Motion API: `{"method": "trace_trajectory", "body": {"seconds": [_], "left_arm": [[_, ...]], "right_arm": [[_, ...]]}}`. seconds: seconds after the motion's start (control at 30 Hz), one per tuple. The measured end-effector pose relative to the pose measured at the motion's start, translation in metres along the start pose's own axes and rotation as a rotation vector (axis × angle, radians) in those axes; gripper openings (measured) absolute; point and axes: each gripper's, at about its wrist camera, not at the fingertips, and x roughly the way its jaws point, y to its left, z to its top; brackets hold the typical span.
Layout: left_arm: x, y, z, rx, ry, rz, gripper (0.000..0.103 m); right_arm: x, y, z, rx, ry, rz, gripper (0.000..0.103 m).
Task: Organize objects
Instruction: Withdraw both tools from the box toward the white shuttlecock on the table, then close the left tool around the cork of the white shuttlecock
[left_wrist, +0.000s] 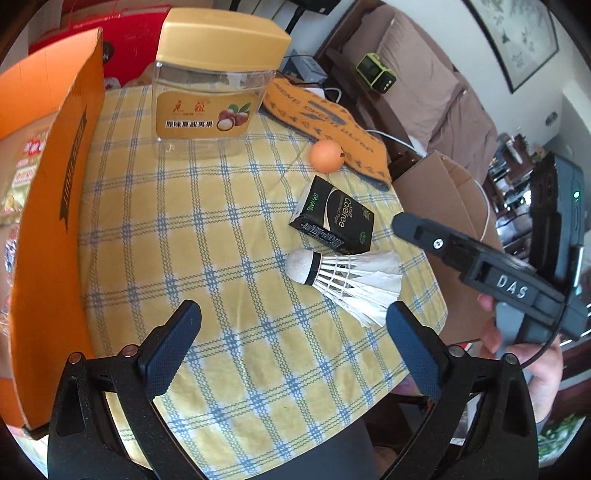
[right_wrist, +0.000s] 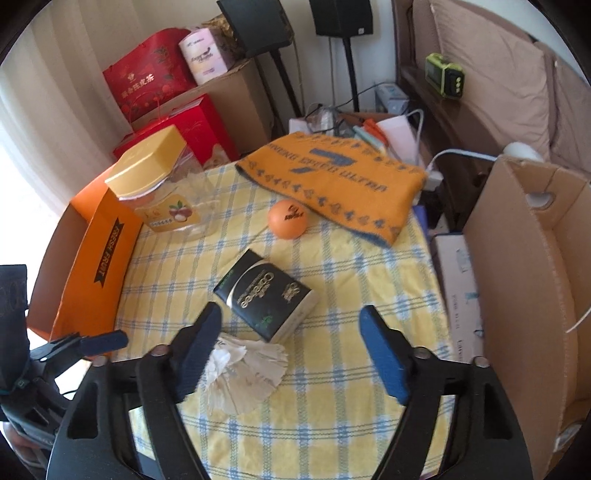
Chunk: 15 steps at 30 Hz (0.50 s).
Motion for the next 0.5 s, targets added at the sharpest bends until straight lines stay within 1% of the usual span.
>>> {"method": "trace_trajectory", "body": {"seconds": [0.1,0.17,0.23,0.4,0.5], "left_arm": [[0.004,0.004,0.002,-0.041,0.011,-0.035,0.095],[0.007,0.006,0.002,-0.065,0.016,-0.06,0.095],[0.011,0.008,0.003,-0.095,0.023,-0.089,0.093],[0.022,0.019,0.008,-0.191,0.039,-0.163,0.091],[0.028,0.023,0.01,-0.228,0.047,-0.183,0.091]], "right_arm": [[0.01,0.001,-0.002,0.011,0.028,0.061,0.06],[0.016,0.001,-0.002,0.019,0.043,0.081,0.059],[0.021,0.0,-0.003,0.03,0.057,0.105,0.053],[0.027,0.002,-0.01,0.034,0.108,0.165,0.049],[0.026,0.007,-0.015,0.006,0.129,0.2,0.049]]}}
